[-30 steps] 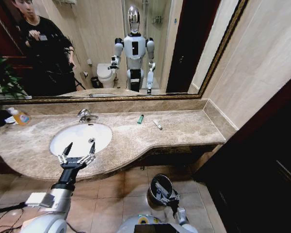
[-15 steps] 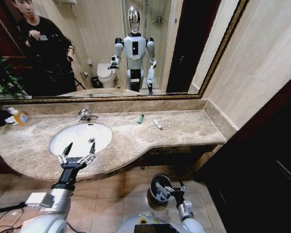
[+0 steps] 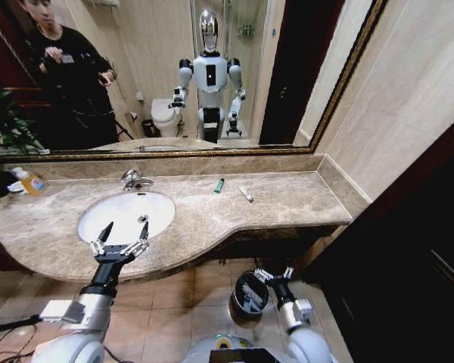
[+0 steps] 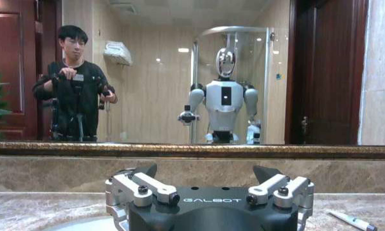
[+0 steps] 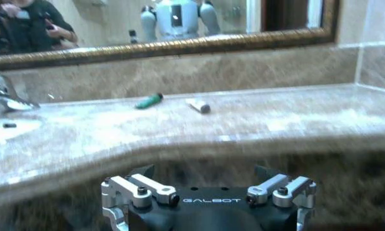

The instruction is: Pick up the trash from the sink and place it in the trash bin.

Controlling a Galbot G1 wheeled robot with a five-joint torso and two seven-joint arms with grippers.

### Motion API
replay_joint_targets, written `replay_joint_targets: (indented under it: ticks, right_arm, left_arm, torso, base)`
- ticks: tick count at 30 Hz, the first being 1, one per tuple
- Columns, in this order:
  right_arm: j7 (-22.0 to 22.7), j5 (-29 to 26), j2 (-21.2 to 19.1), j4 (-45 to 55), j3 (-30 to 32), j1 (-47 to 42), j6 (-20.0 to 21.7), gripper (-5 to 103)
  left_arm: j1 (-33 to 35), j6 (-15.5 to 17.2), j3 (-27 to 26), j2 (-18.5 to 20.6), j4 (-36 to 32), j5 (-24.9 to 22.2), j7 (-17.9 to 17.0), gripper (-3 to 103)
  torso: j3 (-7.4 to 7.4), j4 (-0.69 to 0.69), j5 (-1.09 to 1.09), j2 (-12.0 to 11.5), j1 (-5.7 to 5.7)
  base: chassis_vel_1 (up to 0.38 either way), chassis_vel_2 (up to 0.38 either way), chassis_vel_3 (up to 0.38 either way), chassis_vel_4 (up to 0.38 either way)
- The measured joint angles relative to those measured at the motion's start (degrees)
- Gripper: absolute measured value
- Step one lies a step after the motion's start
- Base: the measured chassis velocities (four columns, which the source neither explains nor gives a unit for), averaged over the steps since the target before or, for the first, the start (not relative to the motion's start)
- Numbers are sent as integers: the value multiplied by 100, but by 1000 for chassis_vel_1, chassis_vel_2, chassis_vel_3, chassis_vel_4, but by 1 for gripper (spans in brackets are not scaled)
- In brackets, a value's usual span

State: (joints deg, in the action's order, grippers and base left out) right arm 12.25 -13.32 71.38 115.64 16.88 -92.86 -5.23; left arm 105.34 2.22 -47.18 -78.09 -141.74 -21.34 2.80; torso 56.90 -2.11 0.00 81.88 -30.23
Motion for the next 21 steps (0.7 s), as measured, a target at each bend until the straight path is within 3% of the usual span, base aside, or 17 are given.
replay_joint_targets:
  ticks: [8, 21]
  right_arm:
    - [-514, -168, -59, -72, -36, 1210, 910, 100]
    - [-700, -697, -359, -1113, -267, 3056, 1699, 100]
  left_arm:
    - [0, 0, 0, 0, 0, 0, 0, 100]
    - [0, 0, 0, 0, 0, 0, 0, 100]
  torso:
    - [0, 0, 0, 0, 0]
    - [1, -1, 0, -1, 0]
  base:
    - [0, 0, 0, 0]
    - [0, 0, 0, 0]
